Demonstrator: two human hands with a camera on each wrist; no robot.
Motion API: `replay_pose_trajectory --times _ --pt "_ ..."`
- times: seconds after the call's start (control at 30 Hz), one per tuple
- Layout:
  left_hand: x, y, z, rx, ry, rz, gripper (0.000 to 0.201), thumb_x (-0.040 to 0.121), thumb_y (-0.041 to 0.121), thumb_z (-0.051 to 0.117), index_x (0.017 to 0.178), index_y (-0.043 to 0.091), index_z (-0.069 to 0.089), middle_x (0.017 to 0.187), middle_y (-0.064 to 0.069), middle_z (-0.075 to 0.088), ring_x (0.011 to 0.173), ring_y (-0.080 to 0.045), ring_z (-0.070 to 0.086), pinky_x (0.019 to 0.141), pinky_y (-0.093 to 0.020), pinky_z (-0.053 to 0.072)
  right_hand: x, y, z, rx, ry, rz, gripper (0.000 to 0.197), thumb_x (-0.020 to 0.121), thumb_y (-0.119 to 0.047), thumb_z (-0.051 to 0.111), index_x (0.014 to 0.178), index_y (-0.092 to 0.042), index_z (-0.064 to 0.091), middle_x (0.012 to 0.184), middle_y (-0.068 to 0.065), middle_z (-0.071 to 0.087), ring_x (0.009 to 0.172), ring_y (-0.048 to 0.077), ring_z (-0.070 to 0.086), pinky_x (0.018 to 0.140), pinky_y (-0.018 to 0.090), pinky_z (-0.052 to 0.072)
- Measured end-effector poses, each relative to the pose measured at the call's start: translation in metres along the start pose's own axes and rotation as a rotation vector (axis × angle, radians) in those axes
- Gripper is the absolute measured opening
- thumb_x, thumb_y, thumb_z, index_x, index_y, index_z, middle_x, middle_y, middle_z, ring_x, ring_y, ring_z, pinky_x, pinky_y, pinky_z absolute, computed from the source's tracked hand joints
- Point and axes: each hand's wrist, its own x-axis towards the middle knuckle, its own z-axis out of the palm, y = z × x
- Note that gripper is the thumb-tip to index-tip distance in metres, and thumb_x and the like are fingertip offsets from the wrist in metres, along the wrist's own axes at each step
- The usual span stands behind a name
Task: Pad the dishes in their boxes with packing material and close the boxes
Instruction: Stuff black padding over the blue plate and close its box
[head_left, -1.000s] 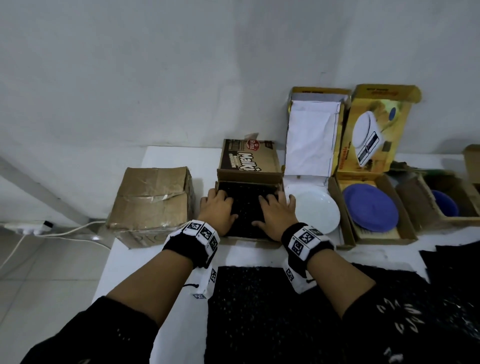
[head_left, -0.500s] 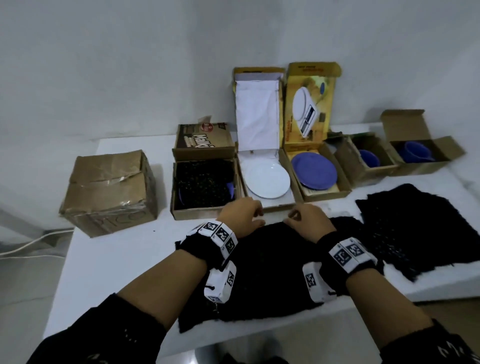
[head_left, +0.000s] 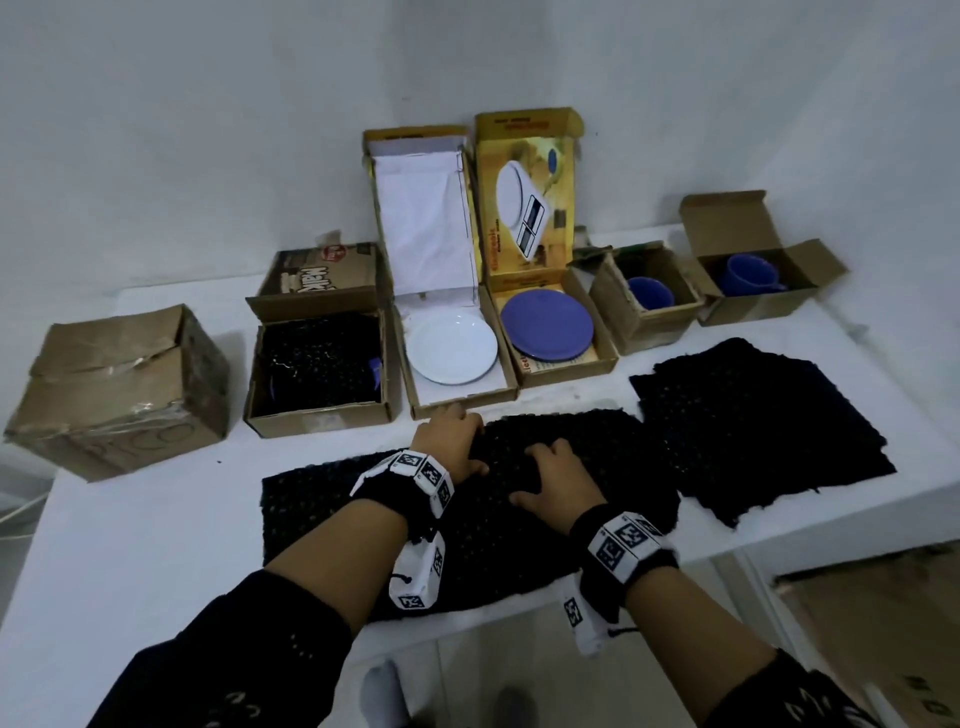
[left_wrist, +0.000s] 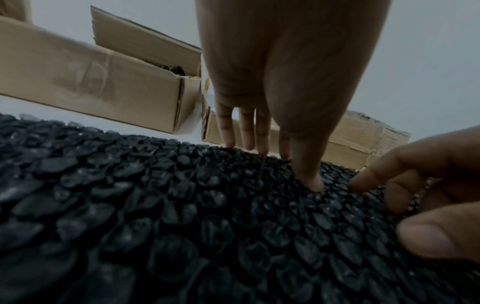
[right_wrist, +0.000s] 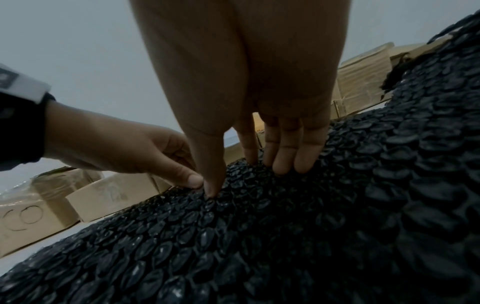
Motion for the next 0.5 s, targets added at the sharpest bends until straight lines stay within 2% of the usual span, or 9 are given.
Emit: replay_pose_trajectory --times 0.13,0.2,0.37,0.5 --pt "0.005 0.001 0.002 0.031 0.028 -0.083 0.061 0.080 0.046 0.067 0.130 0.020 0.045 0.134 -0.008 0.045 0.122 -0.029 0.046 0.097 -0.040 0.041 -0.002 0.004 0.001 -0.006 -0.003 -0.038 0.064 0.081 -0.039 0.068 0.134 -0.014 0.041 0.133 0.011 0.034 0.121 0.030 0.043 0.102 0.038 0.041" --pt "0.008 0.001 -0.002 0.077 0.053 -0.089 0.056 0.078 0.046 0.069 0.125 0.021 0.051 0.130 -0.007 0.050 0.120 -0.028 0.048 0.099 -0.039 0.040 -0.003 0.006 0.001 -0.009 -0.008 -0.052 0.063 0.082 -0.038 0.068 0.134 -0.014 0.041 0.133 0.011 0.033 0.122 0.031 0.042 0.102 0.039 0.041" --pt "0.008 0.002 -0.003 0.037 0.035 -0.157 0.043 0.077 0.046 0.070 0.108 0.019 0.057 0.119 -0.006 0.054 0.113 -0.027 0.050 0.092 -0.038 0.043 -0.006 0.011 0.000 0.019 -0.020 -0.086 0.062 0.084 -0.036 0.067 0.135 -0.014 0.041 0.134 0.012 0.032 0.124 0.031 0.039 0.105 0.037 0.038" --pt "0.002 0.004 -0.008 -0.062 0.127 -0.124 0.031 0.081 0.037 0.067 0.104 0.018 0.058 0.111 -0.004 0.064 0.106 -0.025 0.057 0.088 -0.033 0.044 -0.010 0.011 -0.010 0.068 -0.002 -0.082 0.059 0.087 -0.038 0.063 0.135 -0.014 0.040 0.136 0.011 0.032 0.126 0.030 0.038 0.105 0.037 0.038"
